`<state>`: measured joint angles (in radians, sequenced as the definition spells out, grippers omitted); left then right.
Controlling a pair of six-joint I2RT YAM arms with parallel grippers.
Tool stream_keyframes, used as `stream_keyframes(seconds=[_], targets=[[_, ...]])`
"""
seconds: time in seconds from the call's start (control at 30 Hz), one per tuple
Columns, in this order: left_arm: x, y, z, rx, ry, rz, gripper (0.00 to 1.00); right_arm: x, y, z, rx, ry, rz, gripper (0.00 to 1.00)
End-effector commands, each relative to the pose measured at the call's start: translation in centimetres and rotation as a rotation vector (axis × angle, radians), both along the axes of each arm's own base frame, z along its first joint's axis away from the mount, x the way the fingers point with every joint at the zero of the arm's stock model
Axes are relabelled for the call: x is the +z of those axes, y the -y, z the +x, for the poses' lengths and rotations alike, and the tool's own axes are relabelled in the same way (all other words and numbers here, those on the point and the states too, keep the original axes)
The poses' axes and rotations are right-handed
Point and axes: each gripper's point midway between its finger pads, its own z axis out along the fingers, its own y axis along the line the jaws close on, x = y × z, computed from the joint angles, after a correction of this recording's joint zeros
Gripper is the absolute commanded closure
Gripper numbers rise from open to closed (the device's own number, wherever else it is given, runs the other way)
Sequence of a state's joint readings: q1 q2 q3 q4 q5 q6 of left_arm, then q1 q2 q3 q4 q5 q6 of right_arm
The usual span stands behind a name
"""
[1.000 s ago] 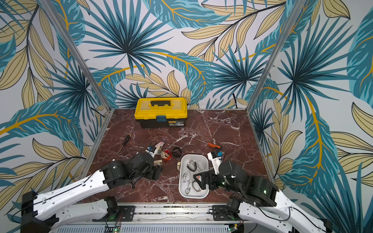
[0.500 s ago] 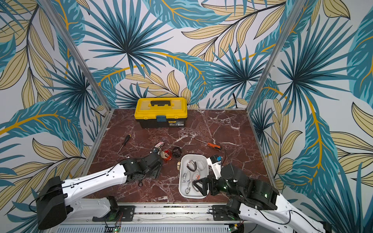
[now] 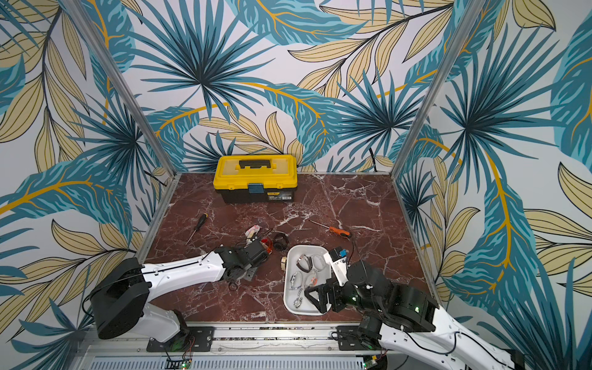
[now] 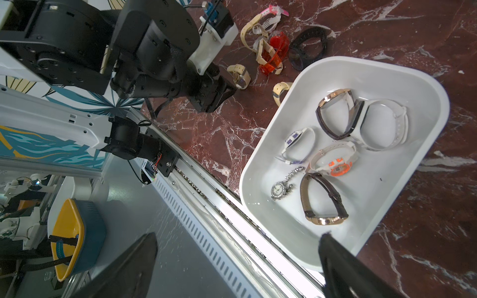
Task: Put the watch into the storage box
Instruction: Pick up the watch at the center of the board.
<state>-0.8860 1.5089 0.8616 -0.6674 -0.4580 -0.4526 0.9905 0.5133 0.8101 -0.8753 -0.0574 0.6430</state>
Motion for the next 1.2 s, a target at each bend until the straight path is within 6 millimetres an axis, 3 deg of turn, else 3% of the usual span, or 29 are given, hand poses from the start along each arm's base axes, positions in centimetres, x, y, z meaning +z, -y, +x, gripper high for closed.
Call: stream_keyframes(seconds=[0.0,0.4,0.73,0.97,1.17], targets=[[2.3,0.9,2.3,0.006,0.101,-0.012,0.37,-0.1,-0.5,-0.1,0.029,0.015,-0.002,0.0],[1.2,2.0,3.9,-0.03,0.129,0.031,0.46,-0.1,-0.7,0.2,0.028,0.017,-0.012,0.0],[1.0,2.8,4.7,-0.063,0.125,0.062,0.8,-0.6,-1.7,0.4,0.052,0.001,-0.033,0.0],[1.6,2.7,4.1,-0.073,0.114,0.023,0.84,-0.6,-1.8,0.5,0.053,0.004,-0.033,0.0],[3.4,3.0,3.5,-0.059,0.087,-0.131,0.86,-0.6,-1.6,0.7,0.042,0.01,-0.041,0.0]])
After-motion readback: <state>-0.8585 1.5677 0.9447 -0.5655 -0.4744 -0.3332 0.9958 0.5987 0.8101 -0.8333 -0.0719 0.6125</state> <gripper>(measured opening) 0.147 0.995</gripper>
